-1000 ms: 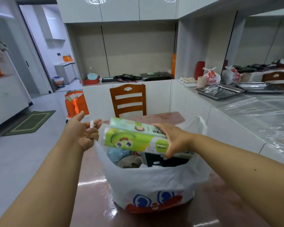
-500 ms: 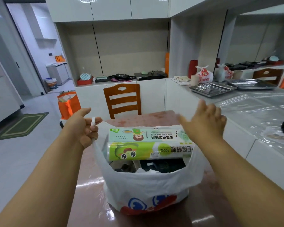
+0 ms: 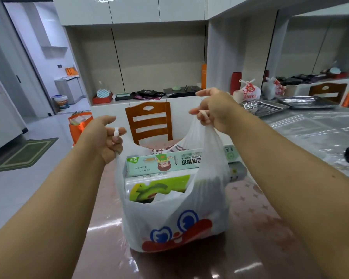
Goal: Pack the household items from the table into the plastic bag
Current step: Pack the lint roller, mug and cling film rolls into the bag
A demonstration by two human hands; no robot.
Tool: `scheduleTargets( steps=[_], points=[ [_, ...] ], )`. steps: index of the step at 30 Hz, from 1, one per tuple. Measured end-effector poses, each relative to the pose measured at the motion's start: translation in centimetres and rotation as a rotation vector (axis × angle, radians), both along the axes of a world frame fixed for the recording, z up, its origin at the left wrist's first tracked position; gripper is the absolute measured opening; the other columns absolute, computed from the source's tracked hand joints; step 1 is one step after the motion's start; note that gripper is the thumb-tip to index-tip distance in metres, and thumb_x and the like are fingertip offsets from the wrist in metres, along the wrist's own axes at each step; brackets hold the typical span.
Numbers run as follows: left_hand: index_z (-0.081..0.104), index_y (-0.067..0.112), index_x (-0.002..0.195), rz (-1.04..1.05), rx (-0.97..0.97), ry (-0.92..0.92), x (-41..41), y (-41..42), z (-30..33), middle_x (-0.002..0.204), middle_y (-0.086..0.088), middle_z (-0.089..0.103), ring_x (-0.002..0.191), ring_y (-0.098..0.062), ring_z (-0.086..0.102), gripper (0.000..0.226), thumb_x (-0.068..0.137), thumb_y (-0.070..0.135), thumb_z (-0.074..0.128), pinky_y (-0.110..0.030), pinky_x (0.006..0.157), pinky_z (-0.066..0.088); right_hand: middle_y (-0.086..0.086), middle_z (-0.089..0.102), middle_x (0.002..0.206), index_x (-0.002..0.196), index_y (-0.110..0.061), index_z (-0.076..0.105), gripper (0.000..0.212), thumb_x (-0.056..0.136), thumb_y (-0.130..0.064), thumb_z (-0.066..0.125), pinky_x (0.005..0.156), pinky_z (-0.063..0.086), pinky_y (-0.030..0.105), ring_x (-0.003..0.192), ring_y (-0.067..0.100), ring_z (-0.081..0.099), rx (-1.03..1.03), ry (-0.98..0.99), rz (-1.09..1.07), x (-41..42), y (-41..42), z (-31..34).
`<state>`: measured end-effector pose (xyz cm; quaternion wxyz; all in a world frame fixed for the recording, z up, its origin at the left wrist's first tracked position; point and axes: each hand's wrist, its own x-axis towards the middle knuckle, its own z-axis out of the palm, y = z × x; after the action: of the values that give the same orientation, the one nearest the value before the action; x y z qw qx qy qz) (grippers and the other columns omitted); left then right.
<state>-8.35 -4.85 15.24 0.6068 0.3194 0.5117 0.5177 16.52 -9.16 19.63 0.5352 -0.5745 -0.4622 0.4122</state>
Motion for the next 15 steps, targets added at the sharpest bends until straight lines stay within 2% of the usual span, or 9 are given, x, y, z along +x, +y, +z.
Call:
scheduleTargets(
  steps=[4,6,7,8,9,10,11,13,15],
  points=[
    [0.046,0.005,0.135,0.023,-0.022,0.097,0.1,0.2,-0.7,0.104,-0.010,0.063,0.047,-0.007,0.040,0.054,0.087,0.031,0.054,-0.012,0.033,0.033,0.022,0.061,0.094,0.122,-0.010,0.045,0.039,0.089,0.007,0.036,0.054,0.047,0.026,0.066,0.020,0.055,-0.060,-0.005,0.081,0.0,0.4,-0.9],
    [0.049,0.007,0.129,0.024,-0.033,0.229,0.3,0.2,-0.6,0.107,-0.011,0.062,0.055,-0.012,0.045,0.047,0.088,0.029,0.055,-0.018,0.038,0.041,0.022,0.062,0.092,0.127,-0.008,0.044,0.037,0.092,0.000,0.036,0.057,0.048,0.028,0.069,0.022,0.058,-0.074,0.005,0.126,0.4,0.5,-1.1],
    [0.051,0.006,0.125,0.034,-0.028,0.447,0.7,-0.1,-0.3,0.111,-0.013,0.062,0.062,-0.016,0.051,0.044,0.089,0.031,0.055,-0.025,0.048,0.050,0.022,0.062,0.092,0.129,-0.008,0.043,0.037,0.093,-0.003,0.035,0.059,0.049,0.029,0.070,0.023,0.060,-0.080,0.009,0.146,0.7,0.7,-1.1],
    [0.051,0.006,0.122,0.048,-0.011,0.815,1.2,-0.6,-0.1,0.117,-0.016,0.059,0.076,-0.024,0.057,0.046,0.088,0.036,0.055,-0.034,0.065,0.055,0.023,0.063,0.092,0.130,-0.009,0.042,0.037,0.094,-0.007,0.035,0.061,0.051,0.030,0.072,0.025,0.061,-0.087,0.007,0.159,0.8,0.8,-1.1],
    [0.049,0.006,0.123,0.082,0.055,1.246,1.9,-1.1,-0.2,0.124,-0.018,0.054,0.095,-0.031,0.056,0.052,0.087,0.043,0.056,-0.042,0.082,0.053,0.023,0.064,0.093,0.129,-0.009,0.043,0.036,0.094,-0.009,0.035,0.063,0.052,0.030,0.074,0.027,0.063,-0.096,0.008,0.167,0.9,0.9,-1.0],
    [0.045,0.007,0.127,0.120,0.215,1.600,3.2,-2.2,-0.3,0.131,-0.018,0.047,0.112,-0.034,0.049,0.061,0.084,0.049,0.058,-0.046,0.094,0.046,0.023,0.064,0.095,0.128,-0.009,0.043,0.035,0.094,-0.011,0.036,0.066,0.052,0.031,0.077,0.028,0.064,-0.107,0.013,0.173,0.9,0.9,-1.0],
    [0.040,0.009,0.133,0.069,0.422,1.776,4.8,-3.4,-0.5,0.138,-0.016,0.041,0.124,-0.034,0.041,0.071,0.081,0.053,0.060,-0.047,0.101,0.039,0.023,0.064,0.096,0.126,-0.008,0.044,0.034,0.094,-0.013,0.036,0.067,0.052,0.032,0.080,0.029,0.065,-0.114,0.025,0.181,0.8,0.9,-1.1],
    [0.033,0.019,0.143,-0.382,0.682,1.761,7.9,-5.2,-1.6,0.147,-0.005,0.035,0.134,-0.027,0.032,0.085,0.075,0.057,0.067,-0.046,0.111,0.031,0.024,0.064,0.098,0.123,-0.007,0.044,0.033,0.093,-0.015,0.037,0.069,0.052,0.033,0.084,0.031,0.065,-0.113,0.060,0.195,0.9,1.0,-1.3],
    [0.029,0.029,0.147,-0.811,0.661,1.716,9.7,-5.6,-3.3,0.151,0.002,0.036,0.137,-0.024,0.031,0.091,0.071,0.053,0.074,-0.049,0.115,0.027,0.025,0.064,0.101,0.124,-0.008,0.044,0.034,0.093,-0.018,0.038,0.071,0.051,0.034,0.087,0.032,0.066,-0.106,0.102,0.186,1.2,0.9,-1.5]
  ],
)
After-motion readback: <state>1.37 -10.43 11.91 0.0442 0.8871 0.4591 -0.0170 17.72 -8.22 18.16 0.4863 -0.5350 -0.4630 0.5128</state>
